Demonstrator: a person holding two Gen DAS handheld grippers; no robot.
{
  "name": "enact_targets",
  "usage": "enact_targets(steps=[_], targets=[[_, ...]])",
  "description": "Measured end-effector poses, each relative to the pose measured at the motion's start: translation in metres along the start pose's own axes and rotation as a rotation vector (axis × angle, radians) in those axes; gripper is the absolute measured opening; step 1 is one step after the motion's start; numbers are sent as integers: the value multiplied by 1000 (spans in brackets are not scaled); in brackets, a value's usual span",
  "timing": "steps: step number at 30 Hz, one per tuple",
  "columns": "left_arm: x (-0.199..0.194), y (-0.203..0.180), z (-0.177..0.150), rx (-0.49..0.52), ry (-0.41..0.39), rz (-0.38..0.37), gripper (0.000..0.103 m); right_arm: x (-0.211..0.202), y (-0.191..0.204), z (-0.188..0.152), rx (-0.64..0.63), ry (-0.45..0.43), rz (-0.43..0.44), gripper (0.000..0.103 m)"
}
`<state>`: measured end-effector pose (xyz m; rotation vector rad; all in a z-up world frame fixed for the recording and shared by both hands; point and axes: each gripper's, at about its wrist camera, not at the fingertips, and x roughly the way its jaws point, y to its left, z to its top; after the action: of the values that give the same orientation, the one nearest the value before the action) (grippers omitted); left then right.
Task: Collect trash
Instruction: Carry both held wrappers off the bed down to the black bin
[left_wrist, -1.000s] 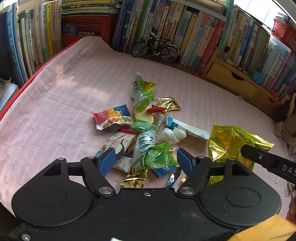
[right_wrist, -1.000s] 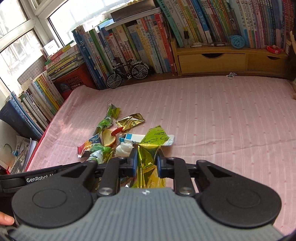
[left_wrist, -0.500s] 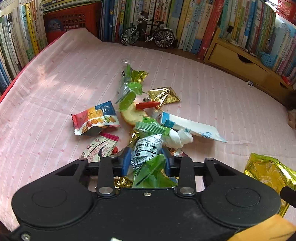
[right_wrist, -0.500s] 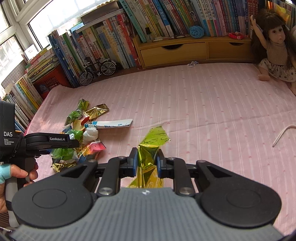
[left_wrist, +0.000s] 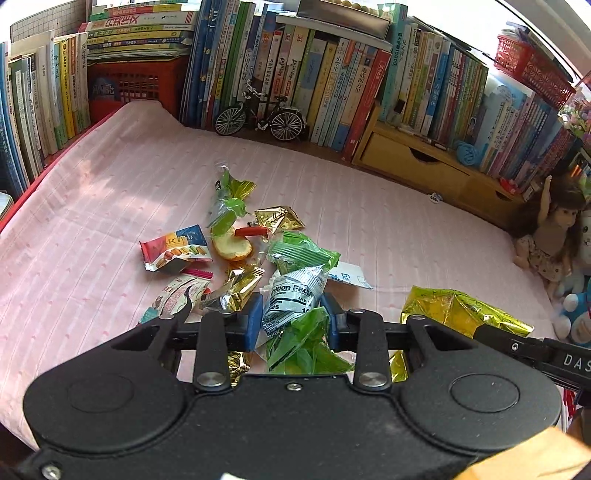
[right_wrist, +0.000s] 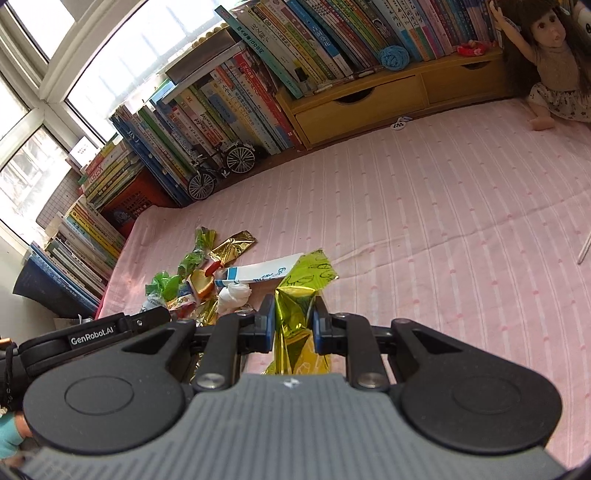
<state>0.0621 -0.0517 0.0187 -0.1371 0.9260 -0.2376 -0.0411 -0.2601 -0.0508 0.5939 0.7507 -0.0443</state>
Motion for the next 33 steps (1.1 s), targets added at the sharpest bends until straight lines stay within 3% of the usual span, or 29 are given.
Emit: enact_targets(steps=[15,25,33], targets=[[-65,65,-66,-41,20,82,32,-13,43,-38,-76,99,95,23],[-99,129,-120,-115,55,107,32,-15,94,-95,-184,178,123,23],[-111,164,-170,-137,136,91,32,-14,123,-158,-236,256,103,23]])
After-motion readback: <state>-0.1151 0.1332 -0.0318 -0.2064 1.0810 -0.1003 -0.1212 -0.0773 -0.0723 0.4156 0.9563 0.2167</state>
